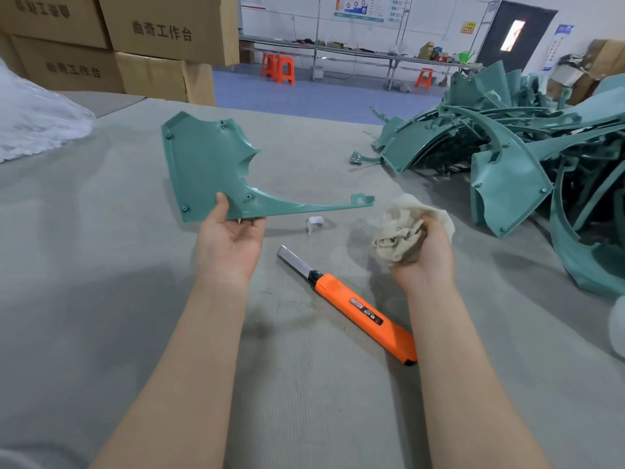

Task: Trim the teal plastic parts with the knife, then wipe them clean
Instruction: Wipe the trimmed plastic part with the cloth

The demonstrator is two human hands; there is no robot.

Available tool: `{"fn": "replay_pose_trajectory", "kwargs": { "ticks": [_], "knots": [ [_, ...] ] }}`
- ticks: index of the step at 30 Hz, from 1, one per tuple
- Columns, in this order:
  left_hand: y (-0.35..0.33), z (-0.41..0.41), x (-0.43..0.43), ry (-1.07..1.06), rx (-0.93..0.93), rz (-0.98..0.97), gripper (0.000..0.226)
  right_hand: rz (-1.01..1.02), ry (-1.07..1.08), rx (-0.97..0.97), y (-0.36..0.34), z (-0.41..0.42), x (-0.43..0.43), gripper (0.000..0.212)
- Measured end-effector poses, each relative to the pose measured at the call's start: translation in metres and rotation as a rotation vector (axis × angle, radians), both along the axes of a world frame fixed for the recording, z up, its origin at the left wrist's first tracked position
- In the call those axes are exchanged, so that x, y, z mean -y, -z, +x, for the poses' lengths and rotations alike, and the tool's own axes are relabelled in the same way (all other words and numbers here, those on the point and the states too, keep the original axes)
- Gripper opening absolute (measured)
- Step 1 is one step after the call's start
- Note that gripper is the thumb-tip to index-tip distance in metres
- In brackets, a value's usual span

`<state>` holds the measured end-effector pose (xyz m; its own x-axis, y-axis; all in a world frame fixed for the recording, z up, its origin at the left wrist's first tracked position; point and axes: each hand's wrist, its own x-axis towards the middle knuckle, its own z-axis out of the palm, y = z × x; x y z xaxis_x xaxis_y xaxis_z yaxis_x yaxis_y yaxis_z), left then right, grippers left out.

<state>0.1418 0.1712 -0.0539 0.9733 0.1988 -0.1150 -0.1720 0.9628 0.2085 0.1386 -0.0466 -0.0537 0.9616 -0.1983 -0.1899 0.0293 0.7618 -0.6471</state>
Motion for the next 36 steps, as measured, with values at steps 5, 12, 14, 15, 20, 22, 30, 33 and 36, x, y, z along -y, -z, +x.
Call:
{"fn": "replay_pose_trajectory", "kwargs": {
  "ticks": [5,12,14,15,20,22,30,33,36],
  "knots": [
    [0.0,0.001,0.003,0.009,-0.001,-0.001,0.013,0.109,-0.103,0.11,-0.002,-0.001,0.001,0.024],
    [-0.001,0.0,0.007,0.024,0.029,0.069,0.013,0.155,-0.179,0.127,-0.004,-0.002,-0.007,0.049],
    [-0.002,-0.001,0.009,0.039,0.05,0.095,0.014,-0.058,-0.179,0.075,-0.006,-0.003,-0.012,0.044],
    [-0.002,-0.001,0.01,0.051,0.059,0.113,0.013,-0.198,-0.15,0.046,-0.005,-0.003,-0.015,0.036],
    [-0.003,-0.002,0.014,0.083,0.064,0.191,0.016,-0.749,0.035,-0.018,0.003,-0.002,-0.026,0.046],
    [-0.004,-0.003,0.014,0.087,0.061,0.197,0.018,-0.786,0.126,-0.031,0.007,0.002,-0.023,0.014],
    [-0.009,-0.006,0.017,0.096,0.077,0.225,0.016,-0.657,0.232,-0.107,0.011,0.002,-0.013,0.034],
    [-0.008,-0.006,0.014,0.063,0.073,0.201,0.016,-0.32,0.239,-0.129,0.007,-0.002,-0.006,0.03],
    [-0.008,-0.004,0.008,0.019,0.086,0.146,0.015,-0.034,0.232,-0.1,0.005,-0.004,0.004,0.023]
  ]
}}
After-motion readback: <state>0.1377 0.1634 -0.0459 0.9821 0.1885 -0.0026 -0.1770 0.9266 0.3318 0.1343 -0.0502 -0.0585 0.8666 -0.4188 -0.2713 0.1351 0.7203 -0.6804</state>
